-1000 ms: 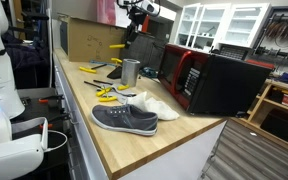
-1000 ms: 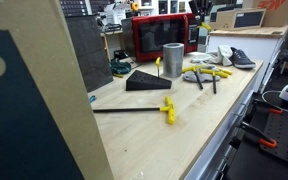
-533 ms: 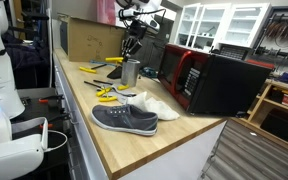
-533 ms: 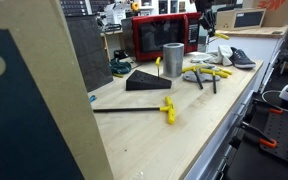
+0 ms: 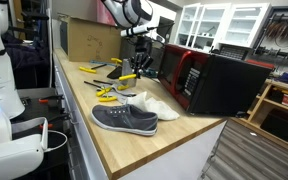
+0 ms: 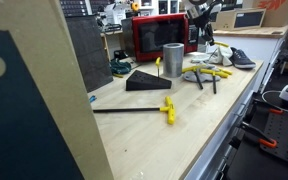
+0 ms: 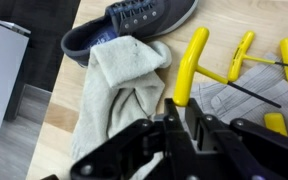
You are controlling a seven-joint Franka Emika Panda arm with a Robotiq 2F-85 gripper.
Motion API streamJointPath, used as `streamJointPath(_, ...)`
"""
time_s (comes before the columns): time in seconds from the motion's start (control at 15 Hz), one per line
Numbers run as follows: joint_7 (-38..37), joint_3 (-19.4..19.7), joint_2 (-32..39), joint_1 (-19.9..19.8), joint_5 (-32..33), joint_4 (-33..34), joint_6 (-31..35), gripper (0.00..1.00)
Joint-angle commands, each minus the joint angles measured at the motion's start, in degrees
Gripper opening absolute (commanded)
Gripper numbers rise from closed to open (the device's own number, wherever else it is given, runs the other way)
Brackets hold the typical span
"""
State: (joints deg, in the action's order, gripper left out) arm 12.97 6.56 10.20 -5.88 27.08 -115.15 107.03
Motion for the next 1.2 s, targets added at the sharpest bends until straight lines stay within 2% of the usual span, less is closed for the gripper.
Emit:
streamJointPath(0.0, 1.62, -0.84, -0.58, 0.21, 0.89, -3.01, 4.6, 0.04)
streamJointPath(0.2, 3.05, -1.93, -1.7, 0.64, -0.61, -6.23, 6.65, 0.04)
streamJointPath(0.53, 6.8, -2.6, -2.64, 0.38, -0.68, -9.63, 6.2, 0.04)
streamJointPath(0.73, 5.14, -2.31, -2.41, 0.15, -0.59, -11.02, 9.29, 0.04)
streamJointPath(0.8, 4.02, -2.22, -2.26, 0.13, -0.66, -11.47, 11.18, 0.08)
streamJointPath(0.87, 3.19, -2.25, -2.13, 0.17, -1.49, -11.87, 12.7, 0.04)
streamJointPath(1.0, 2.07, -2.53, -1.89, 0.43, -3.17, -12.59, 15.36, 0.04)
streamJointPath(1.07, 1.47, -2.8, -1.92, 0.65, -4.68, -13.06, 16.4, 0.17)
streamJointPath(1.13, 1.02, -3.15, -1.93, 0.91, -6.52, -13.45, 16.96, 0.41)
